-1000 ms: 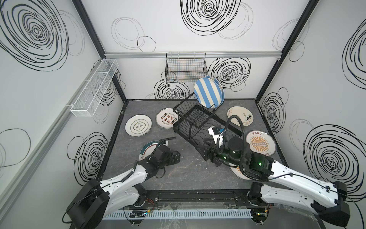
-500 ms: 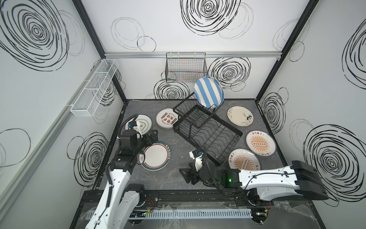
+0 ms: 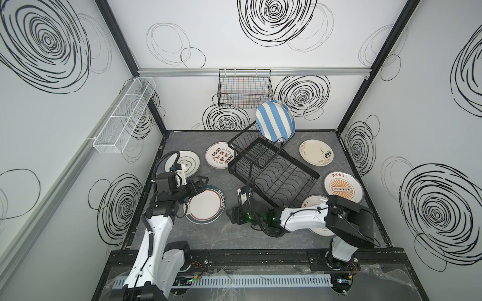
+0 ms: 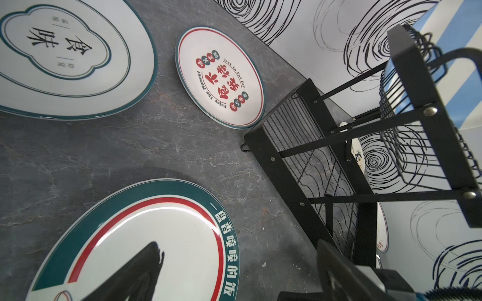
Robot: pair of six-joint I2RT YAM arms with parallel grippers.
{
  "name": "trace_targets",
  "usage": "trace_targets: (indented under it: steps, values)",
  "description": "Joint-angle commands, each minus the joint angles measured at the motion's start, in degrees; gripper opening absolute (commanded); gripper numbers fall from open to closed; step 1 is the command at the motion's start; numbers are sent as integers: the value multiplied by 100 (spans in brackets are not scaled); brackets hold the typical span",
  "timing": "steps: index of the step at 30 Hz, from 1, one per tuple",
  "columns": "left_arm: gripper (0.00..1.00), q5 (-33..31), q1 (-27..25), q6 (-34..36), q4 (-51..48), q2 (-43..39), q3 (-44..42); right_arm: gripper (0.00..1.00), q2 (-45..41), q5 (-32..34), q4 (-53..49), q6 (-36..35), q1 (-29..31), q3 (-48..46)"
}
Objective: Load the plates into the dish rack
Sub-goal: 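Grip the green-and-red-rimmed plate's edge with the right gripper and tilt it up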
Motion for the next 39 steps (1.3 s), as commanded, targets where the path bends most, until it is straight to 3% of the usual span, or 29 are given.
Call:
trace_targets:
  steps: [1, 7, 14, 20, 27, 39]
  values:
    - [96, 77, 59, 118, 291, -119, -80, 72, 341, -615, 381, -29, -70, 448]
    - [96, 113, 67, 127, 299, -85, -84, 69, 1097, -901, 198, -141, -144, 1127]
    - [96, 70, 72, 127, 281, -130, -84, 60, 1292, -1000, 420, 322, -391, 919]
    - [96, 69, 89, 127, 290, -133, -81, 62, 1238, -899, 422, 333, -471, 834]
    - [96, 44, 98, 128, 270, -164, -84, 61, 1640, -897, 58, 156, -499, 1471]
    - [96, 17, 116, 127, 281, -263, -102, 42, 2056, -874, -553, 229, -761, 1913]
